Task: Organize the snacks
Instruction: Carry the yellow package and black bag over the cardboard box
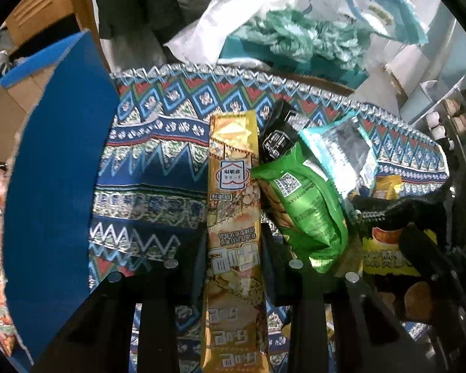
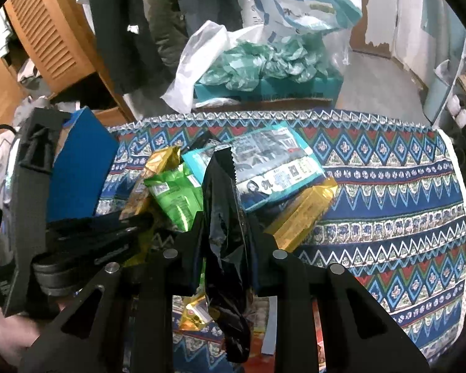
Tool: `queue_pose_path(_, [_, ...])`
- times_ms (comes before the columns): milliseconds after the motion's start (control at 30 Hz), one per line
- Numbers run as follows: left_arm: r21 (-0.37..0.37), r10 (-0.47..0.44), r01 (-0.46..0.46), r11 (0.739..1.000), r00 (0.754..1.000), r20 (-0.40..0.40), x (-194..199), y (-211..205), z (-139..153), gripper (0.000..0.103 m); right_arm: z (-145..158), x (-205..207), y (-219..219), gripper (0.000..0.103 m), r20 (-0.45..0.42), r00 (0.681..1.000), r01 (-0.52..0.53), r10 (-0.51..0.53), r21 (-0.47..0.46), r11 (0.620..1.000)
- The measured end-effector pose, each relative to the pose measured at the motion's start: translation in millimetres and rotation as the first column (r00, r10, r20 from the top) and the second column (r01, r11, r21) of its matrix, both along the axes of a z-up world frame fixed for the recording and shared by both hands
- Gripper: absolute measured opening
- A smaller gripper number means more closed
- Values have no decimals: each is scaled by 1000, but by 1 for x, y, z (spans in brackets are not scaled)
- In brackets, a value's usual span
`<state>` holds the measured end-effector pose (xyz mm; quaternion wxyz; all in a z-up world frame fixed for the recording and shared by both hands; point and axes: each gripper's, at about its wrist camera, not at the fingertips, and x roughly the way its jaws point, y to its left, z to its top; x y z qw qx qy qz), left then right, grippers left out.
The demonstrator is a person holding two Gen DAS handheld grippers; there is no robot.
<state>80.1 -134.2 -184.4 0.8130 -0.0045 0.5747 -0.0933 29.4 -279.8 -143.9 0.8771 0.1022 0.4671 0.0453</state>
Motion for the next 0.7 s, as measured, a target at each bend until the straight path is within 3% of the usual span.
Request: queue_pose_path(700, [-40,14,-8,999,987,160,-31,48,65,31,38,-4,44,22,79,995,-57,60,-43,997])
